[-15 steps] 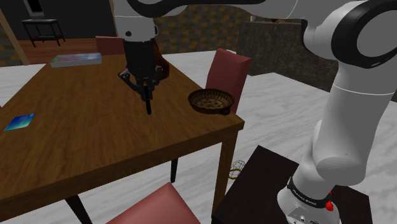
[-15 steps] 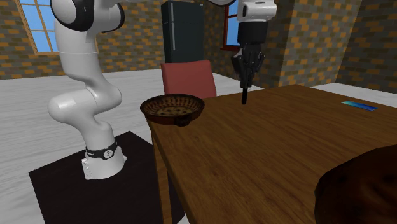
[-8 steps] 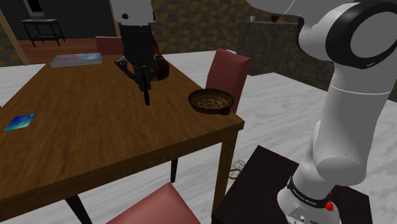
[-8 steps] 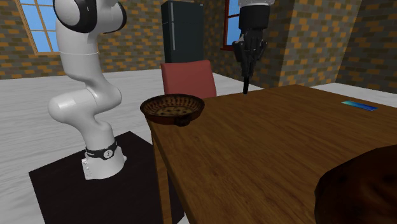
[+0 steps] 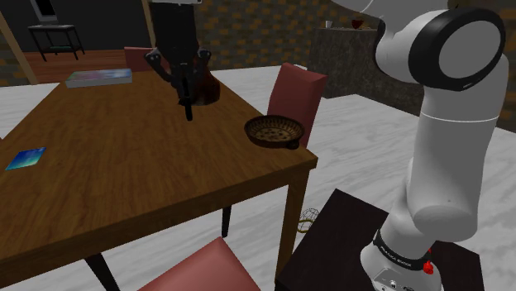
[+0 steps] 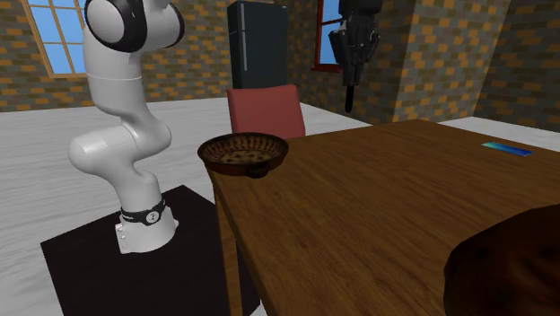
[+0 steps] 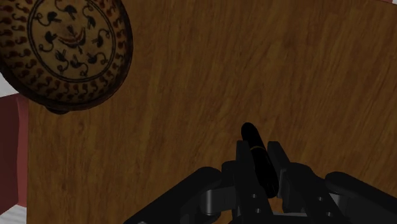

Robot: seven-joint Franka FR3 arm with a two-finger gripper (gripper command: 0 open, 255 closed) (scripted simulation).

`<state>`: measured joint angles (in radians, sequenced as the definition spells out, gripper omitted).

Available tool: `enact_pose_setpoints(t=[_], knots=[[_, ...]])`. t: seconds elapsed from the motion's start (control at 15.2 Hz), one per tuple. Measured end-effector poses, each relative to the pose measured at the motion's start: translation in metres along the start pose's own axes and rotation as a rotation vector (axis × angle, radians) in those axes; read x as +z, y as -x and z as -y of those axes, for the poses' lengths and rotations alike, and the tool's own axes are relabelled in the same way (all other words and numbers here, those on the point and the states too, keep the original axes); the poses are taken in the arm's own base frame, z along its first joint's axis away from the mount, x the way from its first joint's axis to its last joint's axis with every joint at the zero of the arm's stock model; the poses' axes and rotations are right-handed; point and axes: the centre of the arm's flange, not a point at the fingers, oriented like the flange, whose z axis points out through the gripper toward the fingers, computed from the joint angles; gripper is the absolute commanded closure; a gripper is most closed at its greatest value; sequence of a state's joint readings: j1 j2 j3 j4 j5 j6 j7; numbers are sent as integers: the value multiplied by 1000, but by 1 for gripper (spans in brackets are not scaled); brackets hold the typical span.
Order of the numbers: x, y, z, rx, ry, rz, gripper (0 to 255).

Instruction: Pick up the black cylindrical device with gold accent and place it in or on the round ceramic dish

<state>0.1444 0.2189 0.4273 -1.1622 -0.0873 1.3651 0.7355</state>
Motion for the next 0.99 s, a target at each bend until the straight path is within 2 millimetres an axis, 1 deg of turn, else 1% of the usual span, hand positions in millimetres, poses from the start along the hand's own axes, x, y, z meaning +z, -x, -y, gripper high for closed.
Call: enact_pose_setpoints(t=[0.26, 0.33, 0.46, 0.59, 0.73, 0.86, 0.99], knots=[[-20, 0, 1, 0, 0, 0, 255], [-22, 2, -5, 0, 0, 1, 255], [-26, 10, -26, 1, 1, 0, 255], [-26, 21, -48, 1, 1, 0, 255], [-32, 28, -71, 0, 1, 0, 255], [-35, 41, -97, 1, 1, 0, 255], [-36, 46, -118, 1, 2, 0, 255]])
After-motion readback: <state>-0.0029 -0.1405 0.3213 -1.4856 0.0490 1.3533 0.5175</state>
